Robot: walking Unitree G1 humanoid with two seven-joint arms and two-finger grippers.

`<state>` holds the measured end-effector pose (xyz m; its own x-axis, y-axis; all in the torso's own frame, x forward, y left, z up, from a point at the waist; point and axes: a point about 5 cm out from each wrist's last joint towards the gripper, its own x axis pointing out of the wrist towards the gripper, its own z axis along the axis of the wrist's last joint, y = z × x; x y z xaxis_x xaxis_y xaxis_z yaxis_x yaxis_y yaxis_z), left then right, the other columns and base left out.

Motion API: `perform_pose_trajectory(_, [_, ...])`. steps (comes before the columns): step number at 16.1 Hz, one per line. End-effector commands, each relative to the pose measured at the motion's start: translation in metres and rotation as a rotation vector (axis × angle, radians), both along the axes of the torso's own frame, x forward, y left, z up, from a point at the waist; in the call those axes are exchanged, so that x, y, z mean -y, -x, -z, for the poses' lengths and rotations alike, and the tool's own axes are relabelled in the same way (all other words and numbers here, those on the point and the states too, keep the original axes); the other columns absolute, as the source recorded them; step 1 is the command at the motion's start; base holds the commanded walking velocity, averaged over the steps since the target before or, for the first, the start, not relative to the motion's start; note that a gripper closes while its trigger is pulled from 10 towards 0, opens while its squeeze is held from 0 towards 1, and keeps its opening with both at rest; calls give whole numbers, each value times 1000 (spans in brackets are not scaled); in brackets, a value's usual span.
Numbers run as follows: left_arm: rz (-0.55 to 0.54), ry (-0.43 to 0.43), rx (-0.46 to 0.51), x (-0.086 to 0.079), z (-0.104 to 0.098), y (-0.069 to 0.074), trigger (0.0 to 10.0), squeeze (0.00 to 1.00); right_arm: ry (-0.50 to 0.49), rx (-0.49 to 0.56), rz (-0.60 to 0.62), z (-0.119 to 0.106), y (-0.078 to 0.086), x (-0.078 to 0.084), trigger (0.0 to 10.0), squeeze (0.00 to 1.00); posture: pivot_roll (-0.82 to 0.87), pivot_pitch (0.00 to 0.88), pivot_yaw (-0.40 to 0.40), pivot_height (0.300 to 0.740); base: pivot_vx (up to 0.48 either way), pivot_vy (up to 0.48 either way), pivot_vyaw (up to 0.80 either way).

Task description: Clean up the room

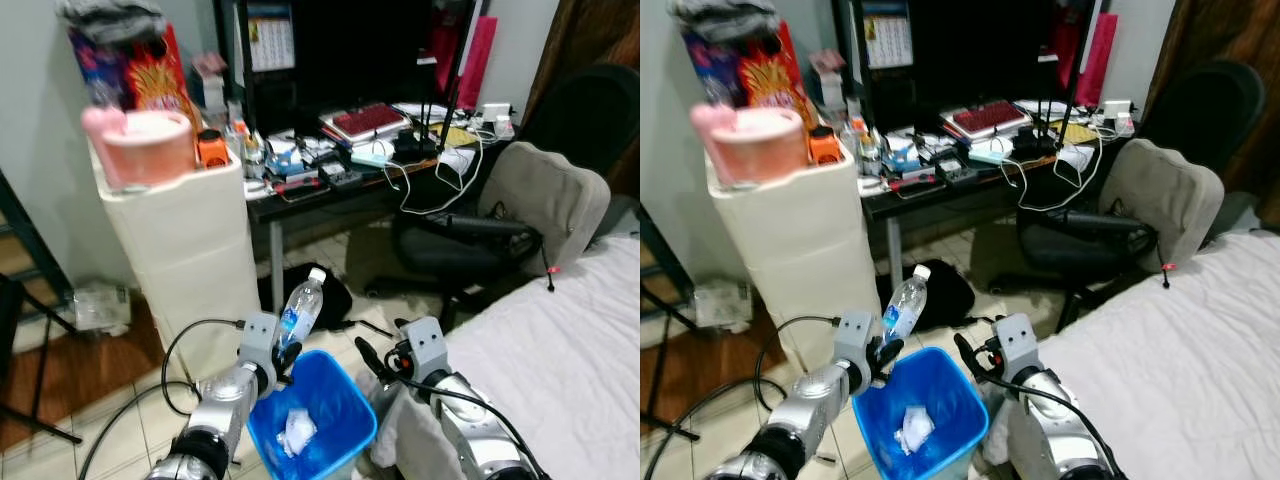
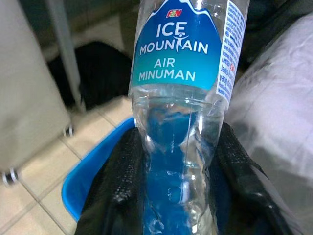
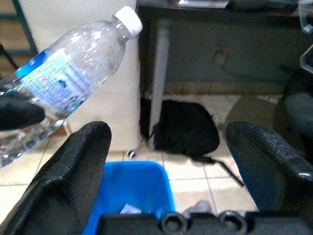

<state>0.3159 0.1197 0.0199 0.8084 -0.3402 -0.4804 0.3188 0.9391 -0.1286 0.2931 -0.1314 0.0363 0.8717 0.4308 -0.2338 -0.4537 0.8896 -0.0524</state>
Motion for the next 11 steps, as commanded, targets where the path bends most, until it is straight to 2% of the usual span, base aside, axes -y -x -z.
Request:
perform_pose_trajectory(1, [-25, 8, -51, -3, 3, -1, 10000, 0, 17, -28, -26, 4, 1, -5, 10000, 0, 2, 17, -4, 740, 0, 0, 0])
perform_pose_trajectory(6, [-15, 14, -115, 8, 5, -2, 10000, 0, 24, -38, -36, 7, 4, -5, 10000, 0, -29, 14, 6, 740, 0, 0, 0])
perform_pose_trajectory(7, [-10, 31, -123, 11, 5, -1, 10000, 216, 25, -39, -37, 7, 4, -5, 10000, 0, -36, 15, 4, 740, 0, 0, 0])
perform_pose_trajectory(8, [-2, 36, -126, 14, 6, 0, 10000, 1000, 26, -42, -39, 8, 5, -5, 10000, 0, -36, 15, 4, 740, 0, 0, 0])
perform_pose_trajectory(11, [-4, 32, -118, 11, 4, -2, 10000, 1000, 29, -44, -47, 8, 5, -5, 10000, 0, -47, 17, -2, 740, 0, 0, 0])
